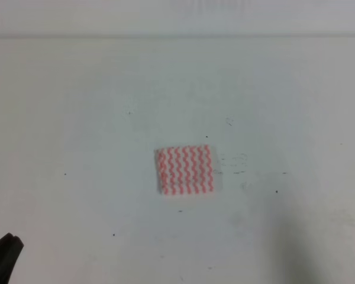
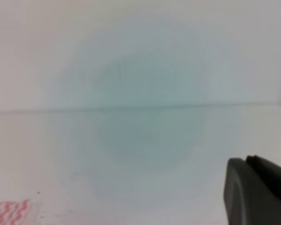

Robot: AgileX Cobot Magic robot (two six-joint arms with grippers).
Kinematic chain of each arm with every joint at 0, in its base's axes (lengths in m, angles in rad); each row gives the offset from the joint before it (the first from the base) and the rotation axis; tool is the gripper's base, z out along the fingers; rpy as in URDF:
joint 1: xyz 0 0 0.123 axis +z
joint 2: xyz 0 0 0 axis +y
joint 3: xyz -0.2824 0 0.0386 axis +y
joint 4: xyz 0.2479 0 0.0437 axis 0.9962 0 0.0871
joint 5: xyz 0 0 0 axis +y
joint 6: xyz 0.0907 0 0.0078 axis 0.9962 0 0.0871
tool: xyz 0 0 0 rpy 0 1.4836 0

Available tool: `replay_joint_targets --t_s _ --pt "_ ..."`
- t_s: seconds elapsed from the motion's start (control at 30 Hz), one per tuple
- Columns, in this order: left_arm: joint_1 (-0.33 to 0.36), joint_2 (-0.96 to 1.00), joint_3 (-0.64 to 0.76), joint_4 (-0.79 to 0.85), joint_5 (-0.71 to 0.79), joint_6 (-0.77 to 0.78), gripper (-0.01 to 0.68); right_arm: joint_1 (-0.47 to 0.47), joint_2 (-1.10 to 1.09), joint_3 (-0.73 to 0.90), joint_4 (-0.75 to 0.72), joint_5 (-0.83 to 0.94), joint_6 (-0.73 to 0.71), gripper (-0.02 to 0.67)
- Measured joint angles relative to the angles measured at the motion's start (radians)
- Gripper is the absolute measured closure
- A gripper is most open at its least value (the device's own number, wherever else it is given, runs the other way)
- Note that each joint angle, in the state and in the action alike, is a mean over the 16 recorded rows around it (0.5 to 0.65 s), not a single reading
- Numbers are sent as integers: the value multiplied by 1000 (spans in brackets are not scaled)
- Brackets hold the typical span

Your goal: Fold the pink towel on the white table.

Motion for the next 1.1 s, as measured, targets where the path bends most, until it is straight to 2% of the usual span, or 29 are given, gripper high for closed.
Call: replay_joint_targets --t_s 0.17,0.3,0.6,1.1 --pt "0 6 5 2 -3 0 678 -109 -48 50 21 -5 19 667" --pt "0 7 6 2 -2 0 678 -149 -85 94 37 -6 19 667" --pt "0 11 9 3 -5 1 677 -146 -113 165 44 47 19 667" --pt "0 8 5 2 -4 1 677 -141 -113 193 49 98 19 667"
